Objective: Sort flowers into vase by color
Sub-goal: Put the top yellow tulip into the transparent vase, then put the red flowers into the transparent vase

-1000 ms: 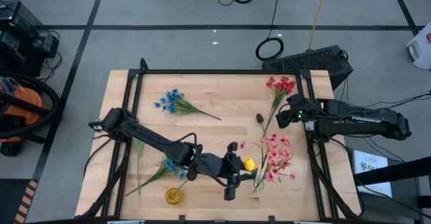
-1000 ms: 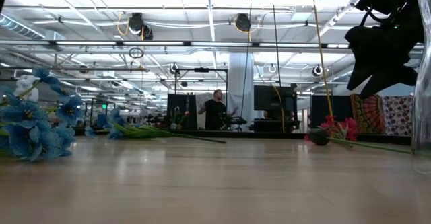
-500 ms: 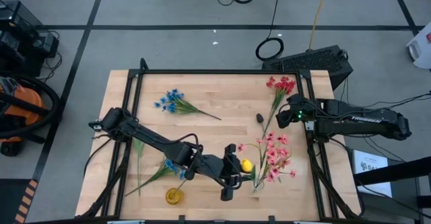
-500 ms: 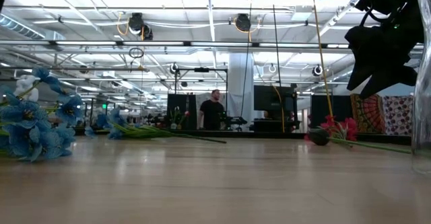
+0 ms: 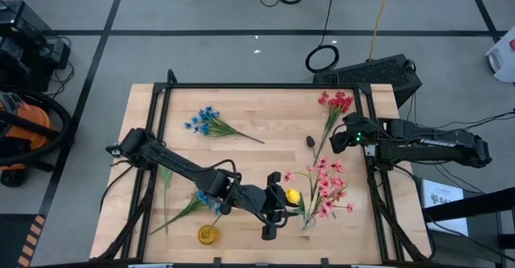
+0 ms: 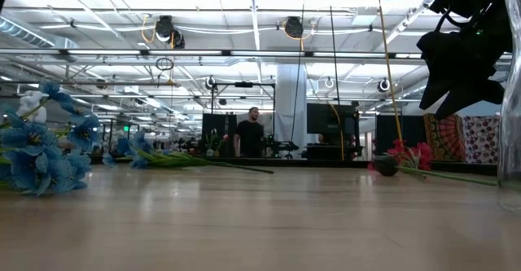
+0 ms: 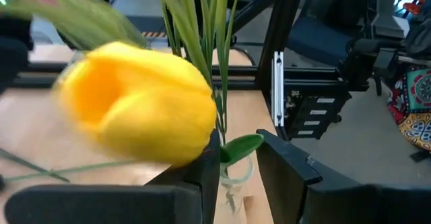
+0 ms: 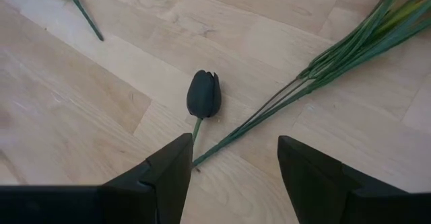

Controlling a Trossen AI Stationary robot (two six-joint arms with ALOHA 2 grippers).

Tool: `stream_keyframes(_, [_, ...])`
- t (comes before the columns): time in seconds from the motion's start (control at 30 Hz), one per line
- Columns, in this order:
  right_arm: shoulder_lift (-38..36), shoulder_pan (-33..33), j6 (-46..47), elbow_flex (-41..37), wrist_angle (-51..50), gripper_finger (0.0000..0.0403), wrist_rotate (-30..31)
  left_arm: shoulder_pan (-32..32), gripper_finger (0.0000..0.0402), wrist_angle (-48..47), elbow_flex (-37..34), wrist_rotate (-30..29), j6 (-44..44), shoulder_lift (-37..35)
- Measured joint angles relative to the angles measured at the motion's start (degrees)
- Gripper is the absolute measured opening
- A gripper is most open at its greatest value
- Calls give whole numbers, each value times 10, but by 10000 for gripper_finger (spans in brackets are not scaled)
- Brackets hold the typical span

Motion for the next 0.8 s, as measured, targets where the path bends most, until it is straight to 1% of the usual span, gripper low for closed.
stream_keyframes(0.43, [0, 0, -2, 0, 0, 210, 0, 8, 102, -134, 0, -10, 0, -102])
stream_keyframes(0.5, [0, 0, -2, 0, 0, 210, 0, 9, 100, -165, 0, -36, -6, -120])
stream_keyframes(0.6, [0, 0, -2, 0, 0, 210, 0, 10, 100, -228, 0, -111, -51, -151])
stream_keyframes(0.7, [0, 0, -2, 0, 0, 210, -1, 19, 100, -326, 0, -181, -122, -186])
stream_keyframes(0.8, [0, 0, -2, 0, 0, 210, -1, 35, 100, -452, 0, -223, -210, -218])
